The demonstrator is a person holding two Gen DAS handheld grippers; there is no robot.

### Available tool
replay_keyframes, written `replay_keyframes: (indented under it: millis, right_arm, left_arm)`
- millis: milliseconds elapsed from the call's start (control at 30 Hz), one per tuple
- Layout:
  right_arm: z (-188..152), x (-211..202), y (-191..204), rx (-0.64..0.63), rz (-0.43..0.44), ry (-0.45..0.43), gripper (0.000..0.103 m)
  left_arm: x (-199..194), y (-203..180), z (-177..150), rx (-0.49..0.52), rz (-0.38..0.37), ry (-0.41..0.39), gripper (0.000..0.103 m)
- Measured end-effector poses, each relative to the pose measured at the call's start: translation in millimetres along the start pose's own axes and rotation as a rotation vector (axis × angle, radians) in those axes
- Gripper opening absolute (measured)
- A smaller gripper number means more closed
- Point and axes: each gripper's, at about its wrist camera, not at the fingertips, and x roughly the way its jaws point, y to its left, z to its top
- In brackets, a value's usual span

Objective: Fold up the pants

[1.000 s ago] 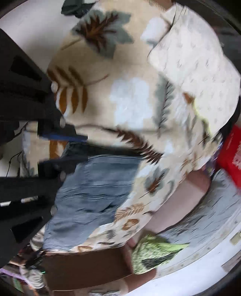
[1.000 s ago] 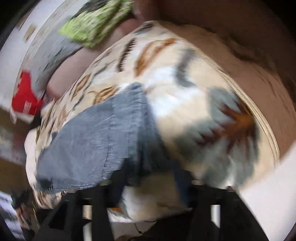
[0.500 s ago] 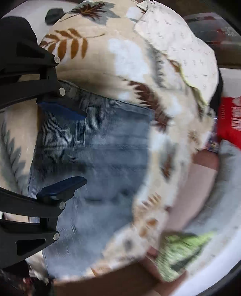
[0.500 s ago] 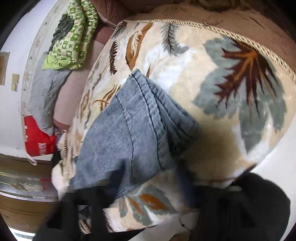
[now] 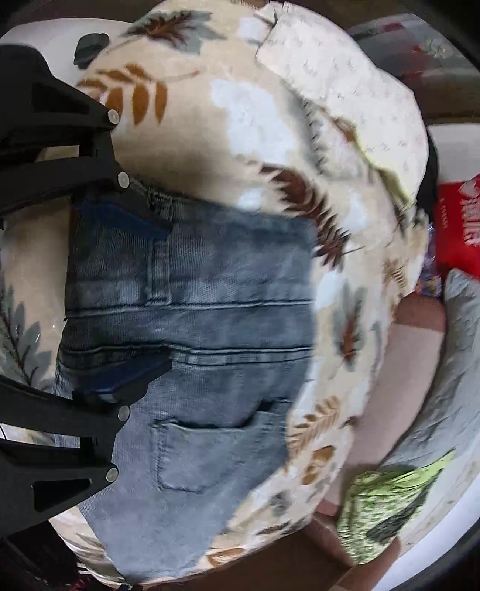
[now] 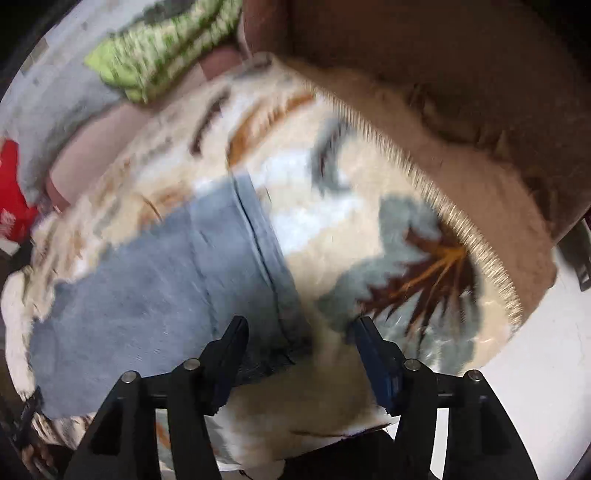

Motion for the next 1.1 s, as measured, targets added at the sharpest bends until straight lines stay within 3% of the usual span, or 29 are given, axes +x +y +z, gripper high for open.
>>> replay_keyframes:
  millis: [67, 133, 167, 233, 267, 300, 333, 367, 433, 500, 567, 633, 667, 700, 733, 833, 900, 933, 967, 1033, 1067, 1100]
  right_arm:
    - [7.3, -30.6, 10.9, -0.019, -0.008, -0.101, 0.065]
    - [14.5, -45.4, 25.9, -0.033, 0.081, -0.146, 0.072]
    - [17.3, -45.9, 35.4, -0.037, 0.172, -0.14, 0.081]
    - [18.7, -27.8, 45.2, -0.038, 0.261, -0.07, 0.083]
    - [18.4, -6.4, 48.1, -0.039, 0.265, -0.007, 0.083]
    - [17.0, 23.6, 45.6, -0.031, 0.214, 0.087, 0.083]
    - [13.2, 45.0, 42.8, -0.012, 0.142, 0.169, 0.072]
    - [13.8, 45.8, 45.2, -0.02, 0.107, 0.158, 0.072]
    - [22.6, 19.2, 72.0, -0.109, 0.107, 0.091, 0.072]
    - [34.9, -7.7, 117.1, -0.213, 0.106, 0.007, 0.072]
    - [44.9, -15.0, 173.6, -0.334, 0.198, -0.01, 0.072]
    - [43.7, -4.7, 248.8, -0.487, 0.362, 0.045, 0.072]
    - [40.1, 7.7, 283.4, -0.557, 0.431, 0.088, 0.071]
    - [35.1, 16.4, 310.6, -0.612, 0.461, 0.113, 0.071]
    - [29.7, 31.1, 345.1, -0.672, 0.478, 0.142, 0.07]
    - [16.0, 72.0, 407.7, -0.792, 0.467, 0.192, 0.069]
    - [14.5, 107.1, 436.2, -0.837, 0.426, 0.248, 0.063]
    - [14.2, 123.4, 444.6, -0.851, 0.404, 0.278, 0.051]
    - [12.0, 137.5, 451.9, -0.862, 0.385, 0.317, 0.033]
    - [1.3, 150.2, 455.1, -0.905, 0.379, 0.381, 0.013]
    - [-3.2, 148.1, 457.2, -0.939, 0.369, 0.368, 0.004]
    - [-4.2, 142.0, 457.9, -0.96, 0.366, 0.338, 0.004]
  left_arm:
    - [-19.2, -7.5, 8.8, 0.009, -0.015, -0.059, 0.067]
    - [-33.8, -17.2, 14.6, 0.02, -0.051, -0.111, 0.068]
    - [-36.7, -24.2, 15.6, 0.037, -0.071, -0.126, 0.07]
    - [-24.9, -33.8, 14.7, 0.081, -0.044, -0.115, 0.071]
    - [-5.0, -33.4, 12.1, 0.09, 0.019, -0.059, 0.071]
    - [19.4, -27.7, 8.3, 0.083, 0.07, 0.035, 0.073]
    - [40.3, -15.1, 2.5, 0.036, 0.065, 0.11, 0.074]
    - [34.4, -11.0, 1.9, 0.016, 0.046, 0.071, 0.074]
    - [14.1, -14.5, 5.3, 0.038, 0.094, 0.026, 0.074]
    - [-8.9, -18.9, 10.8, 0.044, 0.051, -0.08, 0.074]
    - [-17.3, -25.0, 15.7, 0.064, 0.046, -0.137, 0.074]
    - [-0.7, -24.5, 14.7, 0.082, 0.096, -0.104, 0.074]
    - [16.7, -21.2, 12.0, 0.08, 0.132, -0.043, 0.074]
    - [32.3, -13.6, 6.6, 0.062, 0.126, 0.006, 0.077]
    - [37.0, -6.9, 1.3, 0.038, 0.109, -0.003, 0.082]
    - [32.8, -5.9, -0.3, 0.055, 0.107, -0.03, 0.083]
    - [35.8, 0.0, -0.9, 0.03, 0.084, -0.026, 0.084]
    - [37.5, 2.6, 1.4, 0.025, 0.075, -0.026, 0.084]
    - [38.9, 4.5, 2.2, 0.029, 0.074, -0.026, 0.084]
    - [38.5, 6.4, 1.0, 0.028, 0.071, -0.03, 0.085]
    - [38.3, 3.4, 1.0, 0.031, 0.074, -0.032, 0.085]
    - [37.3, 1.5, -0.7, 0.033, 0.076, -0.034, 0.086]
